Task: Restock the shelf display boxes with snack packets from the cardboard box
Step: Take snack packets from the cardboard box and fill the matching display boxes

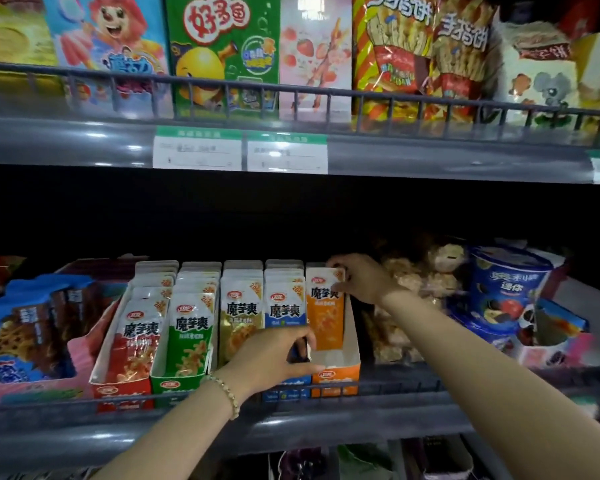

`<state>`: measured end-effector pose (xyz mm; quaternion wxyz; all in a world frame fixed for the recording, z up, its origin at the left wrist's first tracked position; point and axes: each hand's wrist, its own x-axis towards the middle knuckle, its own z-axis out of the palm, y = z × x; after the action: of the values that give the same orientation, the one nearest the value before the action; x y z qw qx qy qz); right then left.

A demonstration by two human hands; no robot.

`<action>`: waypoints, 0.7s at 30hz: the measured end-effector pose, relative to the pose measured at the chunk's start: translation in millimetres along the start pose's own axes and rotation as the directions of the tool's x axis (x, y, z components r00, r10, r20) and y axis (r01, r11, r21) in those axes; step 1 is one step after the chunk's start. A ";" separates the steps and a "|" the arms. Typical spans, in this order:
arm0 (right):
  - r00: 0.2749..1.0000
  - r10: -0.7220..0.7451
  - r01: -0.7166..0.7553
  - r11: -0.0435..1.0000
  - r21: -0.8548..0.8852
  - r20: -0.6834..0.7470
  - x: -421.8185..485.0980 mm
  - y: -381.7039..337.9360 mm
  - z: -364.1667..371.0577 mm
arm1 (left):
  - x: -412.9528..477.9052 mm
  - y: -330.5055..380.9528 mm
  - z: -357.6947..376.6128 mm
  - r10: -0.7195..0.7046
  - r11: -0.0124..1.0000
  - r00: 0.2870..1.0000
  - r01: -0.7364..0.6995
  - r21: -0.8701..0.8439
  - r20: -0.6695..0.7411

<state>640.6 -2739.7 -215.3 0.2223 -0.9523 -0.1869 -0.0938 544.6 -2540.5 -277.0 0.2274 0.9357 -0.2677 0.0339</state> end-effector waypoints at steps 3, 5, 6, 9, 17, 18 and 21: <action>1.000 0.019 -0.020 0.999 -0.033 -0.023 0.7 8.2 7.7 | 2.1 -4.0 2.3 -0.001 1.000 1.000 0.001 0.021 -0.023; 0.998 0.006 -0.007 1.000 -0.018 -0.064 -0.5 10.4 9.5 | 2.1 -3.6 4.4 -0.008 0.999 0.999 0.009 0.040 -0.031; 0.997 -0.002 0.001 1.000 -0.018 -0.081 -1.0 10.8 9.7 | 1.7 -3.2 4.8 -0.014 0.999 0.999 0.015 0.048 -0.035; 0.993 -0.023 0.019 0.999 -0.041 -0.119 -1.7 12.8 12.6 | -0.5 -0.9 5.0 -0.020 0.999 0.999 0.022 0.036 -0.049; 0.978 -0.035 0.070 0.984 0.163 -0.204 -60.3 -13.7 7.9 | -20.9 11.6 5.5 -0.014 1.000 0.997 0.015 0.009 -0.082; 0.980 -0.056 0.093 0.977 0.190 -0.193 -73.3 -19.7 9.5 | -28.5 13.2 4.1 -0.004 1.000 0.995 0.004 -0.004 -0.096; 0.988 -0.119 0.137 0.971 0.196 -0.101 -114.2 -37.9 19.2 | -60.7 11.3 -5.0 0.015 1.000 0.989 -0.015 0.001 -0.146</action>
<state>523.1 -2735.3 -247.4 0.3194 -0.9056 -0.2465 -0.1308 487.2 -2517.3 -279.2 0.2460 0.9287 -0.2572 0.1038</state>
